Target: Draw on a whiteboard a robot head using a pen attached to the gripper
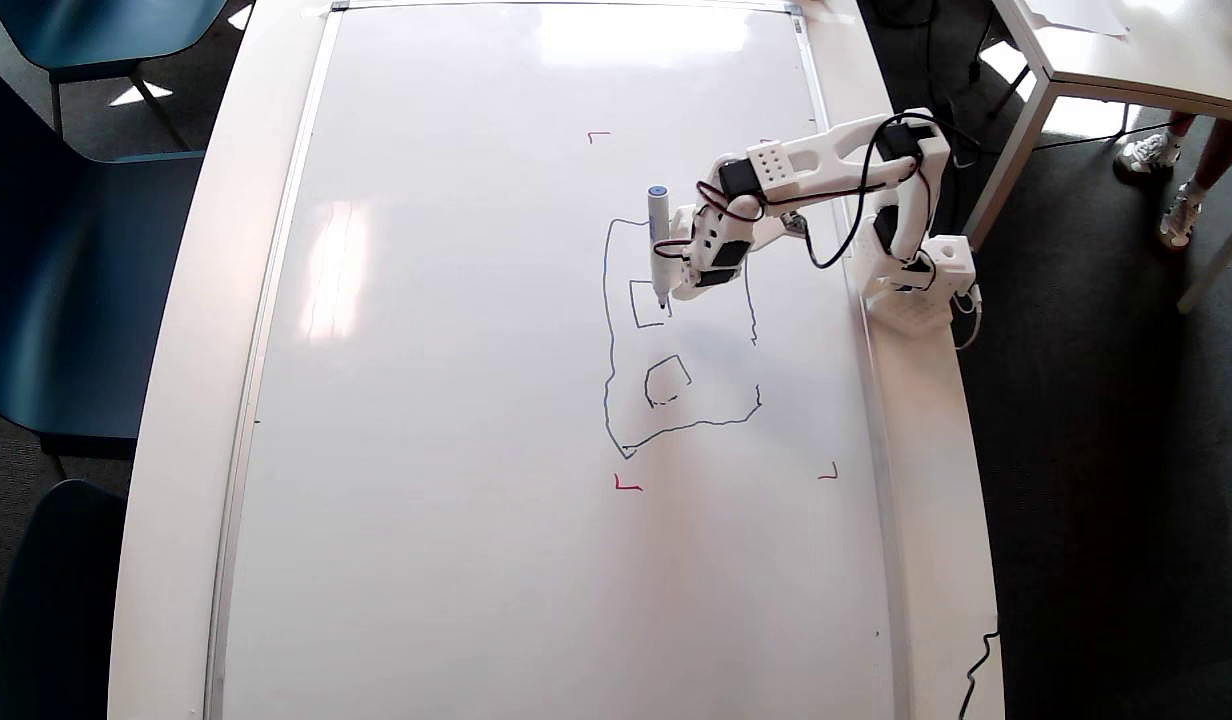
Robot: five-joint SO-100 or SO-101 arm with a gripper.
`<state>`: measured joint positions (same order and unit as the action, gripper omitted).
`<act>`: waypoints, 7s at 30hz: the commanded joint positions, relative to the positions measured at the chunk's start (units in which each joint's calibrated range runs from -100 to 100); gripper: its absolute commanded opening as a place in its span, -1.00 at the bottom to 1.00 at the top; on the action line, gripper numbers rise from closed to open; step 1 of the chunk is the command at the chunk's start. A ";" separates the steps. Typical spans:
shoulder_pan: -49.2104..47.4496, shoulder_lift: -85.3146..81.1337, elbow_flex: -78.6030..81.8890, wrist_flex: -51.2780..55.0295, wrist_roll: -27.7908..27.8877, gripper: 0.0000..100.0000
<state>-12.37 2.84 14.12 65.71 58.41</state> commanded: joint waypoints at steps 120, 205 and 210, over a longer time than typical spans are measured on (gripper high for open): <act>-9.18 -6.99 17.25 -9.24 -4.31 -0.99; 2.24 30.08 -32.59 -13.41 -0.88 -0.99; 0.47 30.91 -32.86 -14.10 -0.93 -0.99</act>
<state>-10.48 33.59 -17.68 51.86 57.57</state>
